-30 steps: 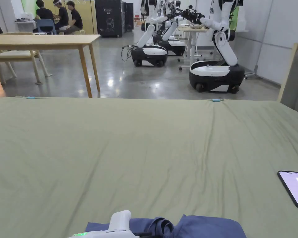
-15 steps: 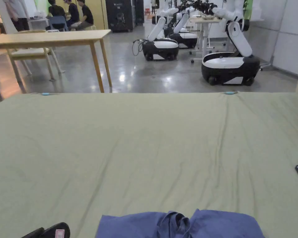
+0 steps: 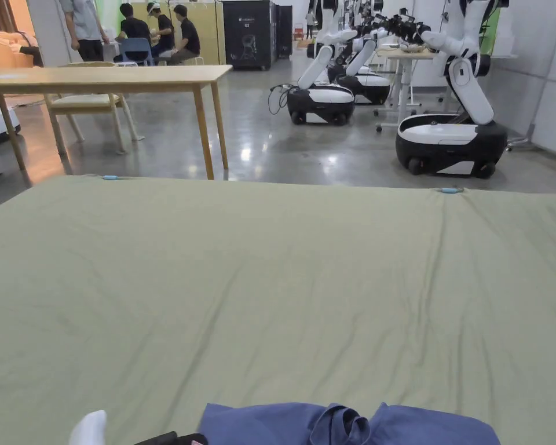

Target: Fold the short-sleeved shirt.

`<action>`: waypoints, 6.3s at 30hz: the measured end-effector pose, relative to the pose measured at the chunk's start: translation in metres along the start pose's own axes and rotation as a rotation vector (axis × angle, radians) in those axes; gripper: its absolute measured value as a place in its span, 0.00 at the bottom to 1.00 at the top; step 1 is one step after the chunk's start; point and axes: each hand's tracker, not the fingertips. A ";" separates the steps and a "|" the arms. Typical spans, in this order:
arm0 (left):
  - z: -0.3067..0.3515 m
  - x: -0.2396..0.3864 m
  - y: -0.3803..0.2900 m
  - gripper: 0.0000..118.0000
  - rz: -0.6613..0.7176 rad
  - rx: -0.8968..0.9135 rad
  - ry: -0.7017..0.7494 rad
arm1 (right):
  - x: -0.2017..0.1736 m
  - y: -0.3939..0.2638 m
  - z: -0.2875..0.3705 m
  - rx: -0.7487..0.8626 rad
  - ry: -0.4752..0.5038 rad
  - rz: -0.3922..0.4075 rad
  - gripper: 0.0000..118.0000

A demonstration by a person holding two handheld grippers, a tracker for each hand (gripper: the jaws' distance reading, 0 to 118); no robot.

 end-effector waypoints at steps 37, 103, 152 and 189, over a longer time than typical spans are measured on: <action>0.052 0.005 0.044 0.15 -0.068 0.084 0.136 | 0.018 -0.010 0.003 -0.044 -0.005 -0.046 0.01; -0.105 0.126 -0.020 0.01 -0.330 -0.107 -0.092 | 0.026 -0.019 0.025 -0.092 -0.034 -0.077 0.01; -0.103 0.025 0.014 0.29 -0.123 -0.175 -0.127 | -0.067 -0.111 -0.238 -0.434 0.413 -0.322 0.01; 0.234 -0.001 0.134 0.02 -0.481 0.539 0.549 | -0.072 -0.050 -0.154 -0.241 0.312 -0.198 0.01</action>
